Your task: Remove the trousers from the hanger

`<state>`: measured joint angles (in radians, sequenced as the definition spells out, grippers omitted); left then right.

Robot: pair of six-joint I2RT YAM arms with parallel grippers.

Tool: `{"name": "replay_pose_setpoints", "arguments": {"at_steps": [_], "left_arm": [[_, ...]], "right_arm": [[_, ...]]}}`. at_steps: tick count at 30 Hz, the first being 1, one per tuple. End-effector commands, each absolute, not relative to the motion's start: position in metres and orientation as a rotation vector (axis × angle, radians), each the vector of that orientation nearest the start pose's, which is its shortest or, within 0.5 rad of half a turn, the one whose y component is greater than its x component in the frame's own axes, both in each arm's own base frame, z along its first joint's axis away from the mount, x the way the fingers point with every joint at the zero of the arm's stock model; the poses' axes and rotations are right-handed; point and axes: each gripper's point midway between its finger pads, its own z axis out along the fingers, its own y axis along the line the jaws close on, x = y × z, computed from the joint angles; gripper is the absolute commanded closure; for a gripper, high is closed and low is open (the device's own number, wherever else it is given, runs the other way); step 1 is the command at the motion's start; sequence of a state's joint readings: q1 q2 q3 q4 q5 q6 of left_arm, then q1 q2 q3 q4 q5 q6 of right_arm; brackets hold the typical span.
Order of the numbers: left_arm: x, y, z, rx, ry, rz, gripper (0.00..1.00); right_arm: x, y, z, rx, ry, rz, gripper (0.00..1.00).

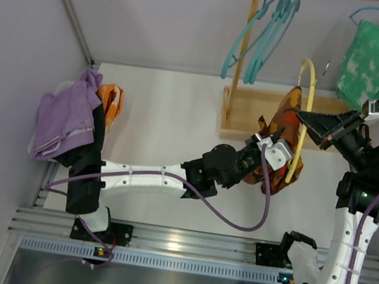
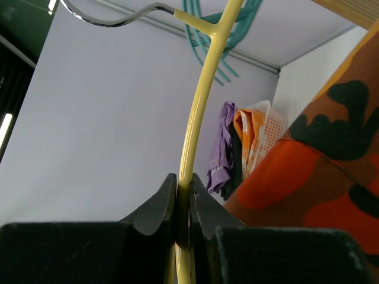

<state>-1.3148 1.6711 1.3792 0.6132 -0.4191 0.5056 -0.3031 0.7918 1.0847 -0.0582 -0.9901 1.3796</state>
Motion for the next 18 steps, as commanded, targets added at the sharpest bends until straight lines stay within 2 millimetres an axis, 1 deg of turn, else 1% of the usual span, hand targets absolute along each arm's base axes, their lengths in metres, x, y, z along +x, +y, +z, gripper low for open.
{"name": "replay_pose_setpoints", "arguments": {"at_steps": [1, 3, 4, 6, 7, 9, 10, 14, 16, 17, 18], "left_arm": [[0.195, -0.425, 0.551, 0.475, 0.811, -0.568, 1.0], [0.191, -0.417, 0.567, 0.457, 0.78, -0.566, 1.0], [0.188, -0.413, 0.575, 0.446, 0.768, -0.57, 1.0], [0.185, -0.405, 0.586, 0.436, 0.748, -0.566, 1.0], [0.184, -0.402, 0.591, 0.431, 0.744, -0.562, 1.0], [0.184, -0.391, 0.605, 0.401, 0.735, -0.557, 1.0], [0.184, -0.389, 0.607, 0.4, 0.734, -0.553, 1.0], [0.183, -0.372, 0.626, 0.367, 0.713, -0.528, 1.0], [0.182, -0.362, 0.635, 0.349, 0.705, -0.512, 1.0], [0.182, -0.359, 0.638, 0.342, 0.702, -0.509, 1.0], [0.182, -0.354, 0.642, 0.334, 0.695, -0.502, 1.0]], "right_arm": [[0.235, 0.101, 0.452, 0.273, 1.512, 1.384, 1.0], [0.241, 0.098, 0.44, 0.293, 1.53, 1.377, 1.0], [0.245, 0.096, 0.43, 0.317, 1.551, 1.383, 1.0], [0.249, 0.092, 0.421, 0.34, 1.57, 1.386, 1.0], [0.253, 0.09, 0.412, 0.362, 1.583, 1.392, 1.0], [0.256, 0.084, 0.404, 0.38, 1.588, 1.388, 1.0], [0.259, 0.082, 0.397, 0.401, 1.594, 1.389, 1.0], [0.263, 0.072, 0.386, 0.425, 1.597, 1.389, 1.0], [0.264, 0.064, 0.38, 0.443, 1.606, 1.385, 1.0], [0.265, 0.056, 0.377, 0.459, 1.602, 1.365, 1.0], [0.264, 0.054, 0.375, 0.456, 1.612, 1.37, 1.0]]}}
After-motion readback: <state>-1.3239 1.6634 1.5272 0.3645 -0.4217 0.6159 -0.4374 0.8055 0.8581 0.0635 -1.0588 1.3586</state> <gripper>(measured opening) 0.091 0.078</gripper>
